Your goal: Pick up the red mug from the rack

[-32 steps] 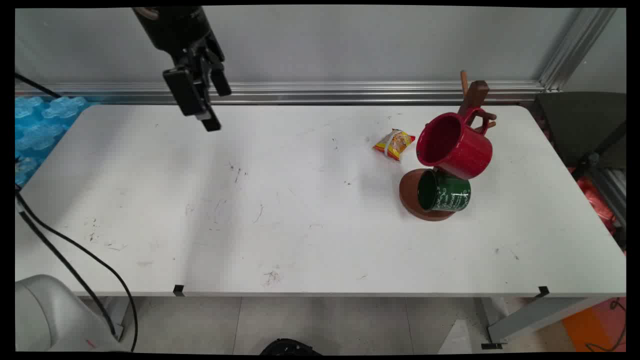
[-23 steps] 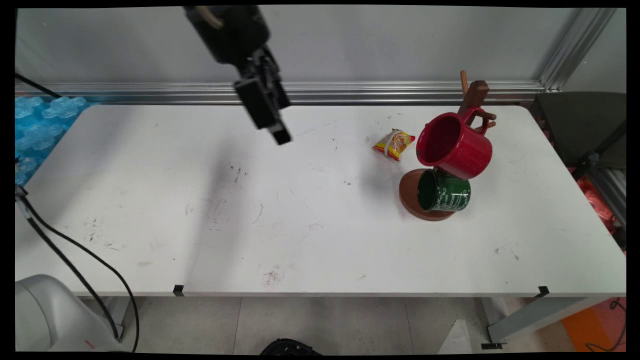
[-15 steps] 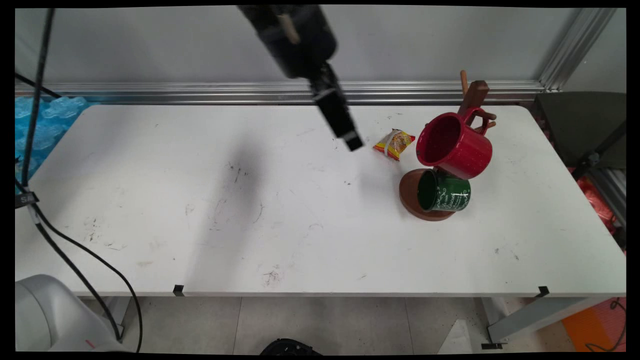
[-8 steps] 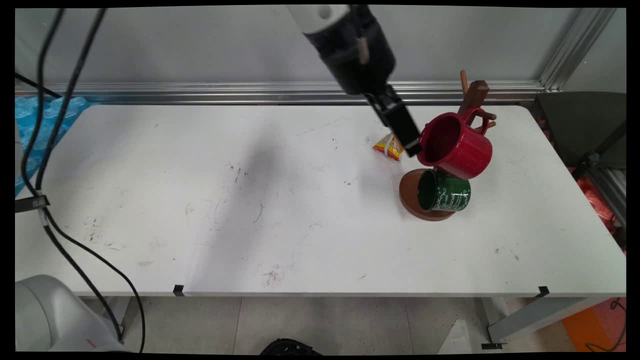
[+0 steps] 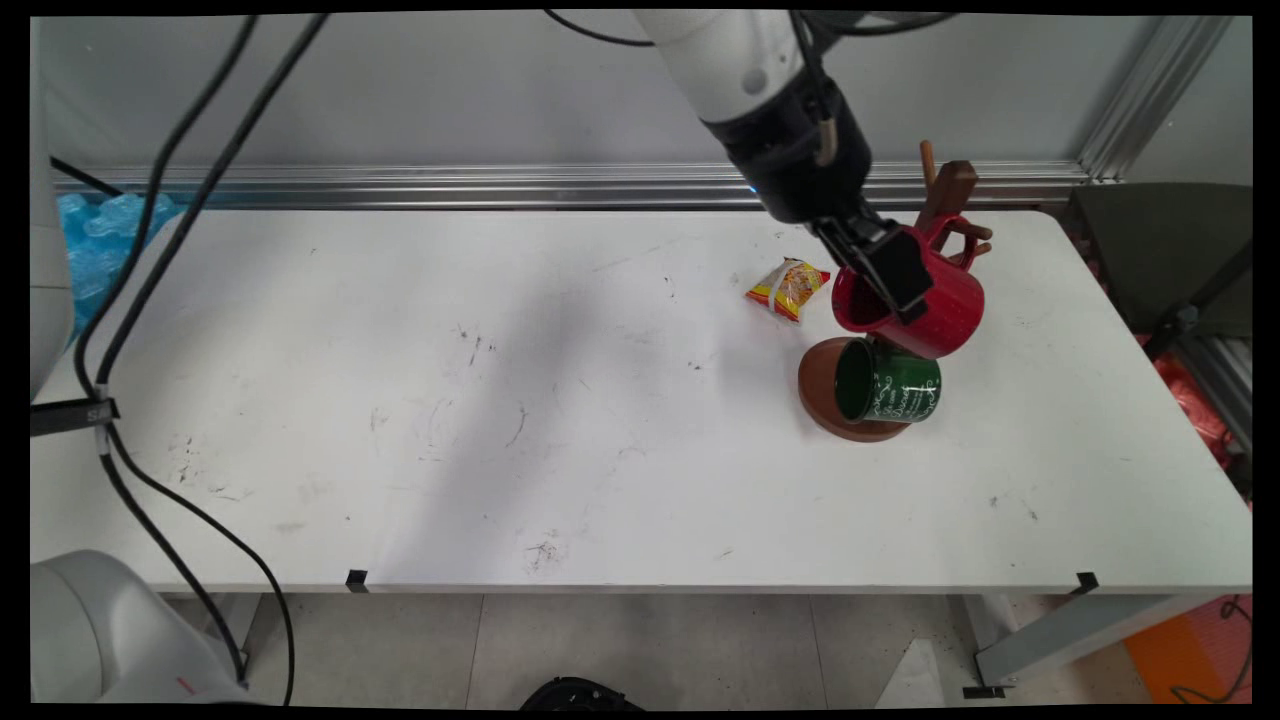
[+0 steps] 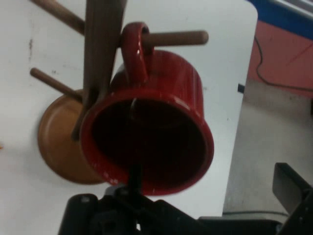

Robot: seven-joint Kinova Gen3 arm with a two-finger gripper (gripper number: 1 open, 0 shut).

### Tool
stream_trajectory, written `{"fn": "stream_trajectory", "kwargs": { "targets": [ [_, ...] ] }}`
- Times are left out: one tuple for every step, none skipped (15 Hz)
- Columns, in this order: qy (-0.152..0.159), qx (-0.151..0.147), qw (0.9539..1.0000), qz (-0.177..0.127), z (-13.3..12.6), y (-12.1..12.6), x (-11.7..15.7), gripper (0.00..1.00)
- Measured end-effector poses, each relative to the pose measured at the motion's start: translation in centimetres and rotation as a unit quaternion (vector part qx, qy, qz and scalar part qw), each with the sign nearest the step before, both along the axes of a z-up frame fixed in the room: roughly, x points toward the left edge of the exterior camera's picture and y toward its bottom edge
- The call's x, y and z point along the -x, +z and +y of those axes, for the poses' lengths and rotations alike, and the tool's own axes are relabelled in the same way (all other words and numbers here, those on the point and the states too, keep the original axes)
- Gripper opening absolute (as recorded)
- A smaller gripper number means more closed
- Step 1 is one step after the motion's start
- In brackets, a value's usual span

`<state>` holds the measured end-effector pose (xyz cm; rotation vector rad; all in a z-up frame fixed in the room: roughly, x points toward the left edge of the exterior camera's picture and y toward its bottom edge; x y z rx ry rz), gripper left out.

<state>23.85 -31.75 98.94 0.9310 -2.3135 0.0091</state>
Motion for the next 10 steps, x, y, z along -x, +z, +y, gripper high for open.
{"fn": "stream_trajectory", "kwargs": {
  "targets": [
    [0.004, -0.002, 1.0000, 0.004, -0.2, -0.4, 0.4, 1.00],
    [0.008, -0.003, 0.9999, 0.008, -0.3, -0.8, 0.7, 1.00],
    [0.012, -0.005, 0.9998, 0.012, -0.5, -1.2, 1.0, 1.00],
    [0.015, -0.006, 0.9997, 0.015, -0.7, -1.5, 1.3, 1.00],
    [0.019, -0.007, 0.9996, 0.019, -0.8, -1.9, 1.5, 1.00],
    [0.022, -0.009, 0.9995, 0.021, -0.9, -2.2, 1.7, 1.00],
    [0.024, -0.010, 0.9994, 0.024, -1.0, -2.3, 1.7, 1.00],
    [0.025, -0.011, 0.9993, 0.025, -1.0, -2.4, 1.8, 1.00],
    [0.027, -0.012, 0.9992, 0.027, -1.0, -2.6, 1.9, 1.00],
    [0.028, -0.012, 0.9991, 0.029, -1.1, -2.7, 2.0, 1.00]
  ]
}}
